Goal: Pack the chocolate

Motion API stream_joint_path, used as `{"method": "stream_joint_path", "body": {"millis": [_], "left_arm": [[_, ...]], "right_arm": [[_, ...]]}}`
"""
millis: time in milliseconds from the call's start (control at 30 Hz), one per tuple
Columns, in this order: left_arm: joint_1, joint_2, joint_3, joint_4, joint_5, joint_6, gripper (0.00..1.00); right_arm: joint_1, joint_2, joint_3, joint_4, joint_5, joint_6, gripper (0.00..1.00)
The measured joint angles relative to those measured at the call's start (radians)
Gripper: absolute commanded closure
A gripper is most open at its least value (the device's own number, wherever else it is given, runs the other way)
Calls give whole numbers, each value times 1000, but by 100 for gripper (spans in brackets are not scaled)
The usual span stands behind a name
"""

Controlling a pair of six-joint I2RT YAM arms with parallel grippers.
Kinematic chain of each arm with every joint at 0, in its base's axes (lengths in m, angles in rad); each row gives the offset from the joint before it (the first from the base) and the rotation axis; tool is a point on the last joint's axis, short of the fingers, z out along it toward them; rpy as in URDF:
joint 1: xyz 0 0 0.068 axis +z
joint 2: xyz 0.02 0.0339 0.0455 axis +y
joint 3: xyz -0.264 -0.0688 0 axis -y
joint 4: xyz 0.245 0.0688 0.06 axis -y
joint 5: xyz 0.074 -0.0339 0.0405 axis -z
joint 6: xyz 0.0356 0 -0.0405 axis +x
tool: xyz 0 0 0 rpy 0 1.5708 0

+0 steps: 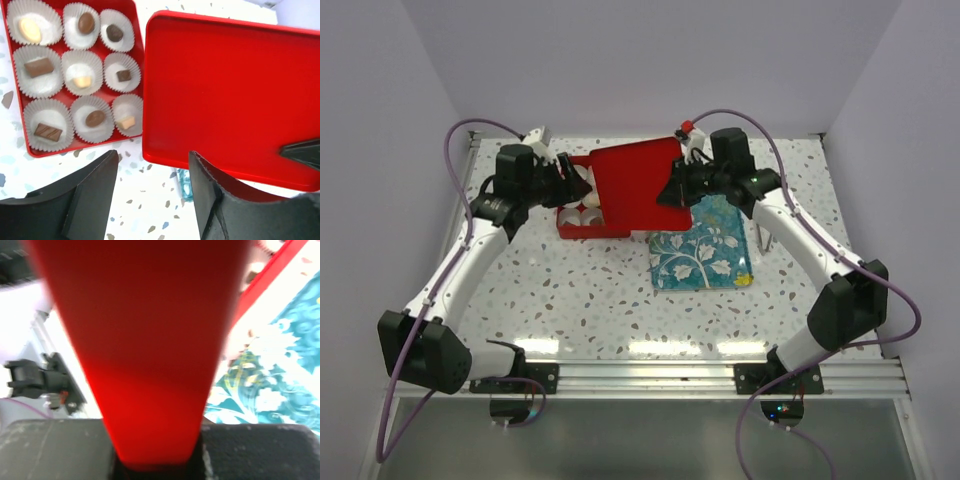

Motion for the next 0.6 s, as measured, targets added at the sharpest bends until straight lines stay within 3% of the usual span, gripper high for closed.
{"method": "stream_joint_path", "body": {"millis": [200, 400, 600], "left_arm": [[0, 0, 93, -22, 30, -129, 31], [-2, 25, 93, 61, 140, -429, 26], [-10, 18, 37, 141, 138, -698, 22]], "right_arm": [[3, 1, 84, -102, 85, -136, 100], [48, 0, 122, -161, 224, -287, 100], [131, -24, 114, -185, 375, -401, 100]]}}
